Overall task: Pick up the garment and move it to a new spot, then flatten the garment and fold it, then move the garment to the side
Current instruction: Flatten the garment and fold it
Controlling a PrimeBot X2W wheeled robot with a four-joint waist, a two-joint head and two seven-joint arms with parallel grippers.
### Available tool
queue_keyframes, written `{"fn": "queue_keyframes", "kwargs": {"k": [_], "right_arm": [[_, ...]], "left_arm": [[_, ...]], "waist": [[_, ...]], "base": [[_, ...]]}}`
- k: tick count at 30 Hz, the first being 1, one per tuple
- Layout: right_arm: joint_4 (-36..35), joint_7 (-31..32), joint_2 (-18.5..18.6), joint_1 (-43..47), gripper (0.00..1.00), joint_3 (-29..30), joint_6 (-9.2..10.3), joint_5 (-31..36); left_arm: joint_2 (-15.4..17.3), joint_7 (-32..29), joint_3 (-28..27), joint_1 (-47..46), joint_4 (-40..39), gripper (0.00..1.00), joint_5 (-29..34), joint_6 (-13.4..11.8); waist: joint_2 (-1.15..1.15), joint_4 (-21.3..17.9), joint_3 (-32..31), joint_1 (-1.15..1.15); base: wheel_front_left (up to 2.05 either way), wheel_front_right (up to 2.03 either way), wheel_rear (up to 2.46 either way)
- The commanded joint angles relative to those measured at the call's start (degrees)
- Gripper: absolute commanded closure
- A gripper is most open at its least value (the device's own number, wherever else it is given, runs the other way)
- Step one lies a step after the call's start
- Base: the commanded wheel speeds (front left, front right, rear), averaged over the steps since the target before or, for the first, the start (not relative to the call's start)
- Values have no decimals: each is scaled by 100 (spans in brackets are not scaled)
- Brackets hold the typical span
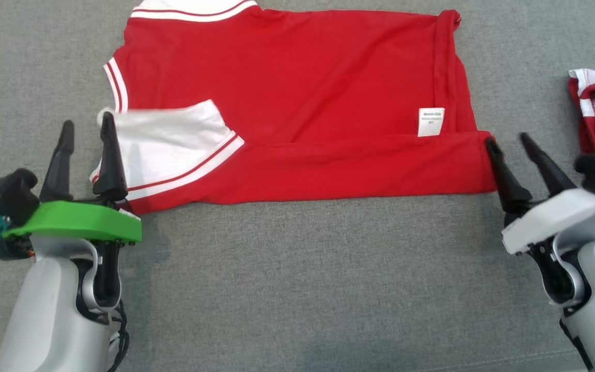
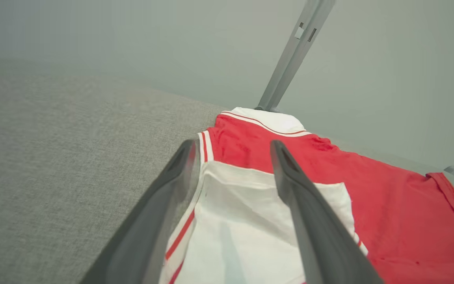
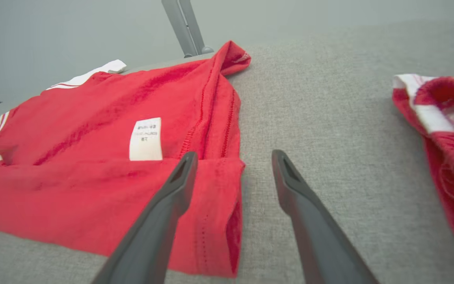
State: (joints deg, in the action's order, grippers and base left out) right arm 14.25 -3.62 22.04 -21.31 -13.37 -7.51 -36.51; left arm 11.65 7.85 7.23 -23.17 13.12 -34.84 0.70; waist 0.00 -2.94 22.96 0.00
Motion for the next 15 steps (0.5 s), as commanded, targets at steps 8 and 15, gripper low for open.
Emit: {"fn": "queue_keyframes", "kwargs": {"k": [8, 15], "right_arm": [[-214, -1130, -657, 550, 0, 1027, 3, 1440], [-915, -1166, -1261, 983, 0, 1552, 3, 2426]], "left_arm": [[2, 722, -305, 334, -400, 0, 998, -312], [-238, 731, -731, 861, -1024, 0, 1894, -182]], "waist": [[0, -1, -352, 0], [0, -11, -641, 0]], "base": [[0, 0, 0], [0, 0, 0]]}}
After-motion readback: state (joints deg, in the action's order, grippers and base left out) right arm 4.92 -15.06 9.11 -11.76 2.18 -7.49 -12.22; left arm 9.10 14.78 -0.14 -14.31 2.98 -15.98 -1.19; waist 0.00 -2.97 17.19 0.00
